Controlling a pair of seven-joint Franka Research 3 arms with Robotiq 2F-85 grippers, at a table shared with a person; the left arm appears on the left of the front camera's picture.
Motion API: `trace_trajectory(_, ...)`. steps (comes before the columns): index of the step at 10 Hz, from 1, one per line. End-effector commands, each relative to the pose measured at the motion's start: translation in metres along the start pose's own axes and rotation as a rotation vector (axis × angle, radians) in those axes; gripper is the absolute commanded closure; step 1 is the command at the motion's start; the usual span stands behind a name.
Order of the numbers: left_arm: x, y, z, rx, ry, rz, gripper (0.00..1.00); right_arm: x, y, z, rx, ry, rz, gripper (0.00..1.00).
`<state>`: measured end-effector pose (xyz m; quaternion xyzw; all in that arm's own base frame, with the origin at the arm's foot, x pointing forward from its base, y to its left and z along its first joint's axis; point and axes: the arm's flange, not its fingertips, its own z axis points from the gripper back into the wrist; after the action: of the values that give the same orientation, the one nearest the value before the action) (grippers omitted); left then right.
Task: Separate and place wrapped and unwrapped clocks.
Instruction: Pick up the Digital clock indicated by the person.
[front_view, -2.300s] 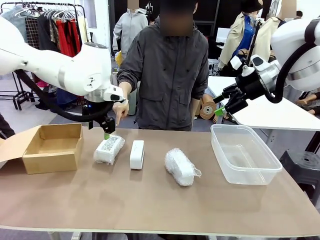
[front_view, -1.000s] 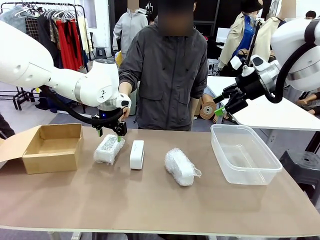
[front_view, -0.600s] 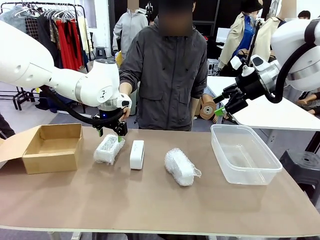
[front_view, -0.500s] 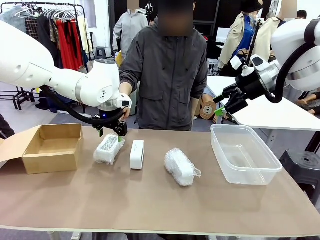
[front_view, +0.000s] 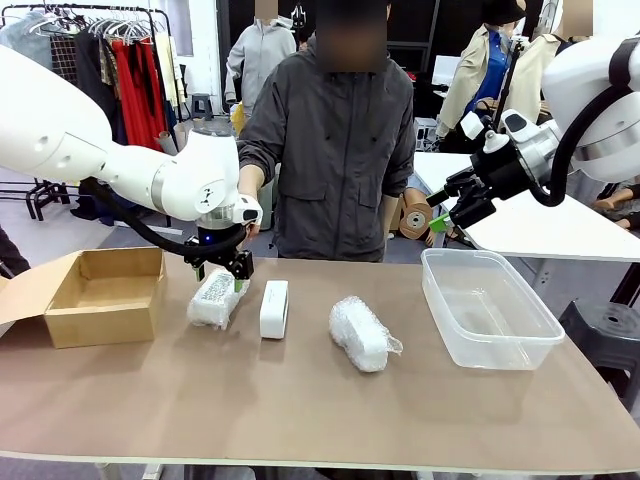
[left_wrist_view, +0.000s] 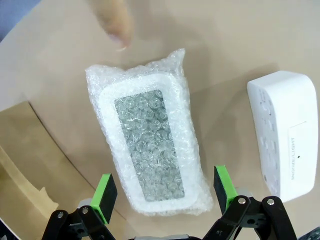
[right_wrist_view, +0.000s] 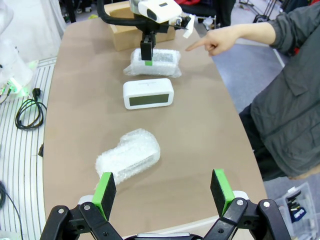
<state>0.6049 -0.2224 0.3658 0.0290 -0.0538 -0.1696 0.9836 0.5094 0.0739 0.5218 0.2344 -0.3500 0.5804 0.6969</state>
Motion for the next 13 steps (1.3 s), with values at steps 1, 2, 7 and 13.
trace_trajectory(1, -0.002, 0.003, -0.009, 0.023, -0.01, 0.033, 0.0, 0.001, 0.0, 0.001, 0.003, -0.011, 0.002, 0.0)
trace_trajectory(2, -0.001, 0.004, -0.012, 0.024, -0.007, 0.036, 0.0, 0.001, 0.0, 0.001, 0.003, -0.011, 0.002, 0.0)
trace_trajectory(7, 0.001, 0.004, -0.032, 0.023, 0.012, 0.055, 0.0, 0.001, 0.0, 0.001, 0.003, -0.011, 0.002, 0.0)
trace_trajectory(13, 0.001, 0.002, -0.041, 0.01, 0.05, 0.045, 0.48, 0.001, 0.0, 0.001, 0.003, -0.011, 0.002, 0.0)
